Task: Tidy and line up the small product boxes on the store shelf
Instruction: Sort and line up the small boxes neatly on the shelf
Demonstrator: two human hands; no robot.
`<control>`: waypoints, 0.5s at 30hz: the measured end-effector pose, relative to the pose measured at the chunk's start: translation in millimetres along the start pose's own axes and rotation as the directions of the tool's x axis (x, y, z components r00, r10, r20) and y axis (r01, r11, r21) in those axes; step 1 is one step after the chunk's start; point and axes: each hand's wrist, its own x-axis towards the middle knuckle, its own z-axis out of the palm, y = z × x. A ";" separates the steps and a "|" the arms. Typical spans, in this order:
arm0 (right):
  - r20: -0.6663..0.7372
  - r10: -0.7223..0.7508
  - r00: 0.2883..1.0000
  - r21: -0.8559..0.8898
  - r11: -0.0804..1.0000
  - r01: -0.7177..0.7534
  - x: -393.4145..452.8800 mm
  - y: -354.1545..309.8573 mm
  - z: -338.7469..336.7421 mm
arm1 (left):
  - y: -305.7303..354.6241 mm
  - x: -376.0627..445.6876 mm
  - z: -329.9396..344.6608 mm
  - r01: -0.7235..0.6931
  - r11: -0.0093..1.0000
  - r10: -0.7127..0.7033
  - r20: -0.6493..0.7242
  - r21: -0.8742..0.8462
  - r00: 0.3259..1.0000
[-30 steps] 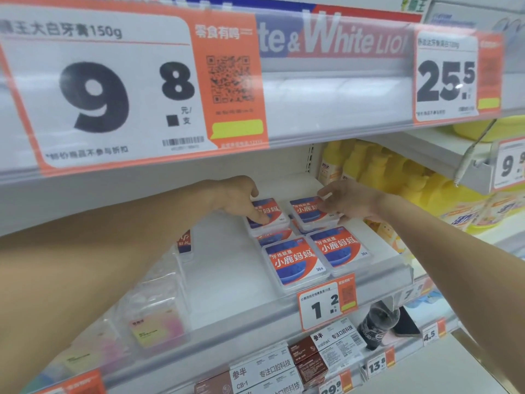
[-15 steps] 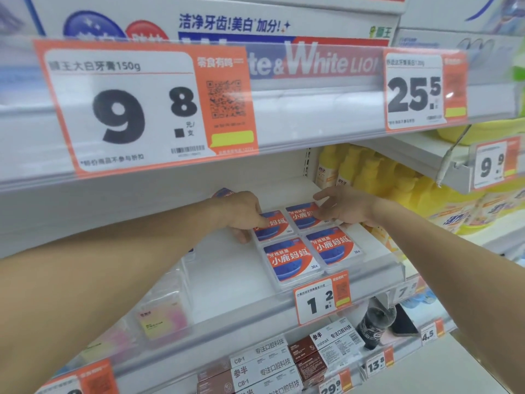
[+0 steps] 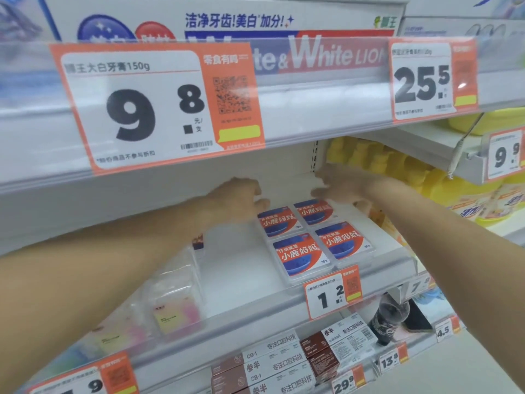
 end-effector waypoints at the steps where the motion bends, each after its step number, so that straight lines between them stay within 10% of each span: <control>1: -0.100 -0.066 0.993 0.027 0.997 0.069 1.5 -15.5 -1.9 | -10.3 -2.5 -11.8 -0.003 1.000 0.003 -0.034 -0.008 0.999; 8: 0.150 -0.190 0.970 0.037 0.982 0.187 60.3 -138.1 49.0 | -105.3 -14.7 -40.0 0.250 0.966 -0.235 0.180 -0.067 0.955; 15: 0.017 -0.012 1.000 0.095 0.995 0.010 99.1 -155.3 80.8 | -121.6 -8.4 -26.0 0.267 0.963 -0.231 0.383 -0.040 0.894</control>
